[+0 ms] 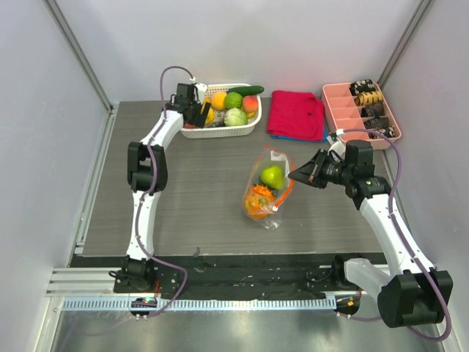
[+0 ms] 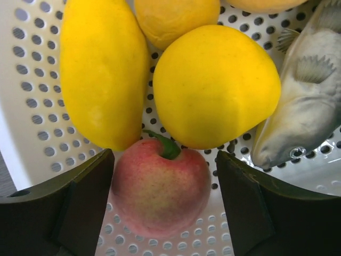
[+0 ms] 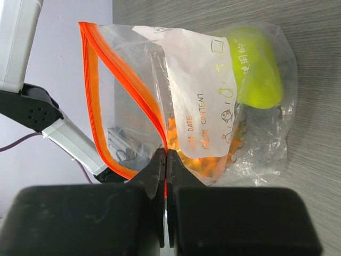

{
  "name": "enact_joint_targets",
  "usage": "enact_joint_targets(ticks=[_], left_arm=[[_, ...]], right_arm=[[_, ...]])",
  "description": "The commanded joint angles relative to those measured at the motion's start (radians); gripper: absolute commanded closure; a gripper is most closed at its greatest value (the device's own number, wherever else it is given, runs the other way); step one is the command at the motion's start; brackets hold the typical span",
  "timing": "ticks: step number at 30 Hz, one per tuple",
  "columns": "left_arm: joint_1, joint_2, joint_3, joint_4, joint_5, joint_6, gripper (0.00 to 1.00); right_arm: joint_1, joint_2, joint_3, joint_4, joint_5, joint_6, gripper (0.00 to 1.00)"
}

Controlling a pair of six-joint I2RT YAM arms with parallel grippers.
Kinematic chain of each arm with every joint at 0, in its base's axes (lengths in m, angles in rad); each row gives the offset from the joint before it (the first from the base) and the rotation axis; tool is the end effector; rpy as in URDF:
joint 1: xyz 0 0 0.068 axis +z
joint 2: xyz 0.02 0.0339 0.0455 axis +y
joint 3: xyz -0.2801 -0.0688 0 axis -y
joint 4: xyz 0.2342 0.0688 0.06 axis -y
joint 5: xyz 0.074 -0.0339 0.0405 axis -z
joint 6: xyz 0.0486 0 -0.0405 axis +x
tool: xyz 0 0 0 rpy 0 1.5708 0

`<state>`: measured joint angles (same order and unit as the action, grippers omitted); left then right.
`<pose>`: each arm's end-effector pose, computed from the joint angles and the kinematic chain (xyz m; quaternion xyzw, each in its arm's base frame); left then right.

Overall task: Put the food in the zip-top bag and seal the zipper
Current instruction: Pick up the fake fruit from the bin.

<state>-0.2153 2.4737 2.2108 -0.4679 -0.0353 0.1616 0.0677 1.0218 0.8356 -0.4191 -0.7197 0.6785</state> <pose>0.5601 -0.1207 0.2022 0.1640 0.8981 0.0052 0.4080 0.2034 0.0459 0.3051 0.0934 0.8398 0.4488 0.2909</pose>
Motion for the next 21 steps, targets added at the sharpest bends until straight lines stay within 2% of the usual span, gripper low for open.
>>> enact_joint_targets(ticks=[1,6,9,18,20,21], left_arm=[[-0.016,0.007,0.041,-0.029,-0.011,0.027,0.27],[-0.016,-0.061,0.053,-0.034,-0.025,0.004,0.50],[-0.015,-0.111,0.056,-0.044,-0.032,0.013,0.58],[-0.015,-0.232,0.064,-0.028,-0.026,-0.022,0.64],[-0.016,-0.265,0.072,-0.061,0.015,-0.057,0.65],[-0.016,-0.306,0.069,-0.077,0.109,-0.074,0.65]], right_arm=[[-0.005,0.001,0.008,0.036,0.009,-0.017,0.99],[-0.005,0.006,0.008,0.036,0.009,-0.020,0.99],[-0.005,0.008,0.010,0.036,0.011,-0.023,0.99],[-0.005,0.003,0.011,0.039,0.017,-0.025,0.99],[-0.005,0.004,0.014,0.040,0.017,-0.023,0.99],[-0.005,0.007,0.014,0.039,0.017,-0.025,0.99]])
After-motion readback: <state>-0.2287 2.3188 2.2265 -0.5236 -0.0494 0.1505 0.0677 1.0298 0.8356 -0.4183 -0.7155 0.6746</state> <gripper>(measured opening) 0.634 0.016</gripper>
